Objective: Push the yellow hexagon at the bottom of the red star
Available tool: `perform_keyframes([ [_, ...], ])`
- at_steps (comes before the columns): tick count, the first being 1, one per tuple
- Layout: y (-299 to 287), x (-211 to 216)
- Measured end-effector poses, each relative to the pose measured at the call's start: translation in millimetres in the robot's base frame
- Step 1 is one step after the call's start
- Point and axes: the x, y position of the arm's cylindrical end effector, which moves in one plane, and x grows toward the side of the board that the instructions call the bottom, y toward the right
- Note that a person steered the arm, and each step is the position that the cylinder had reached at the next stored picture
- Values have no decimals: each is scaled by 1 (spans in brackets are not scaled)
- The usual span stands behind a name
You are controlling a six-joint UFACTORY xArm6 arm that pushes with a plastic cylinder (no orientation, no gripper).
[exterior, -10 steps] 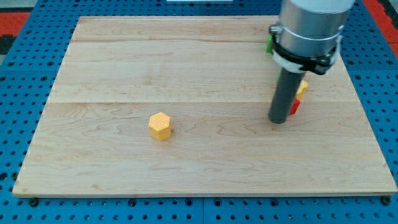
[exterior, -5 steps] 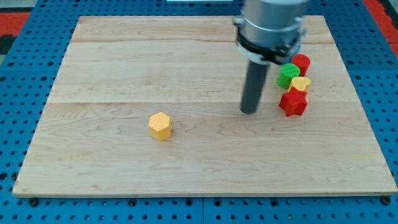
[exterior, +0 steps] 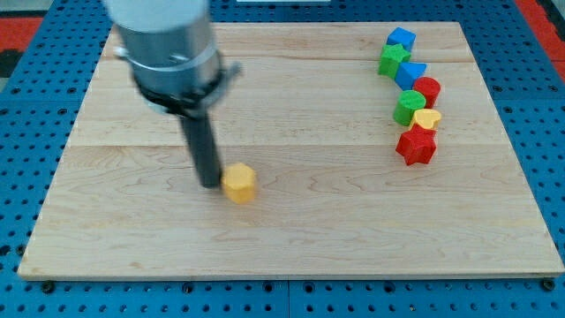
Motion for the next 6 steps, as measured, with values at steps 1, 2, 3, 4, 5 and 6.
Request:
perform_keyframes([
  [1,78,7],
  [2,85,7],
  [3,41,9],
  [4,56,40],
  [5,133,36],
  [6,204,21],
])
